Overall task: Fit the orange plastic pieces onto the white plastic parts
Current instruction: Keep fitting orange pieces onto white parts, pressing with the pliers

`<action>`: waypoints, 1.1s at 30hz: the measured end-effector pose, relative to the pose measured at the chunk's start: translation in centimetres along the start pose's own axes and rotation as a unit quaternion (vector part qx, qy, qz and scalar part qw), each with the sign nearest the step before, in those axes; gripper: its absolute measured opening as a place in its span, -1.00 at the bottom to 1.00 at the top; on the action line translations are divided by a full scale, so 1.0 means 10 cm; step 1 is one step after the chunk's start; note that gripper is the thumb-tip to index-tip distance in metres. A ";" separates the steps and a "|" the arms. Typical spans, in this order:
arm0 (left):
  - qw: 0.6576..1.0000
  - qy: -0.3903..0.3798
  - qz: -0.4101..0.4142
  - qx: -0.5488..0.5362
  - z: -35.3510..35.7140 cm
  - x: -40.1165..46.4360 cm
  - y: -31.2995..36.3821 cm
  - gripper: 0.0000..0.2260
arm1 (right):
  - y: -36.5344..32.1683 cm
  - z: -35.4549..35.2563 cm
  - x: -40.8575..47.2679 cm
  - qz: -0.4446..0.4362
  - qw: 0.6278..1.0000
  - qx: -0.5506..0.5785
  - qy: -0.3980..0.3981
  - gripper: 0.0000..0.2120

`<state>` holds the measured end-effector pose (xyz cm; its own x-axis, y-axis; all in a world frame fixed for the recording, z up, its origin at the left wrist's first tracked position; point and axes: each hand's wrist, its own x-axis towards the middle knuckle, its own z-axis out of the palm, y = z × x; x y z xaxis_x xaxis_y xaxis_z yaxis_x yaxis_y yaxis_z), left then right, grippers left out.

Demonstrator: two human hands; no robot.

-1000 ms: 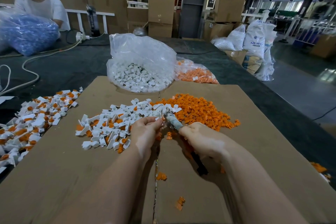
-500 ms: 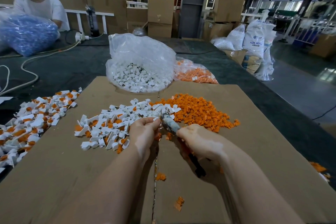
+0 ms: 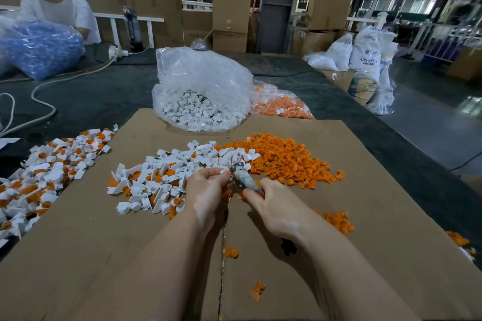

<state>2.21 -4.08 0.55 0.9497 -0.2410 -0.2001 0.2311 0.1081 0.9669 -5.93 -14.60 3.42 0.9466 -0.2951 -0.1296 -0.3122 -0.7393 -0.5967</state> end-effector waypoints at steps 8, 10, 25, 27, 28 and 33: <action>0.991 0.007 0.088 0.105 -0.06 0.00 -0.12 -0.89 | 0.30 0.04 0.03 0.050 0.977 -0.084 0.190 -0.61; 0.978 -0.001 0.132 0.160 -0.09 -0.01 -0.15 -0.95 | 0.39 0.03 0.06 0.066 0.954 -0.188 0.224 -0.58; 0.944 -0.068 0.187 0.264 -0.11 0.04 -0.22 -0.82 | 0.29 0.31 0.08 -0.203 0.912 -0.130 0.333 -0.78; 0.937 -0.076 0.193 0.279 -0.11 0.03 -0.22 -0.82 | 0.26 0.38 0.07 -0.239 0.909 -0.095 0.328 -0.81; 0.935 -0.076 0.195 0.285 -0.12 0.03 -0.22 -0.82 | 0.26 0.39 0.07 -0.239 0.911 -0.078 0.326 -0.85; 0.930 -0.073 0.202 0.297 -0.12 0.04 -0.23 -0.80 | 0.29 0.41 0.10 -0.217 0.916 -0.027 0.337 -0.95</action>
<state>2.27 -3.23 -1.98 0.8846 -0.4298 0.1809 -0.3375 -0.3223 0.8844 -5.60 -14.60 -1.69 0.7233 -0.2591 0.6400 0.0616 -0.8991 -0.4335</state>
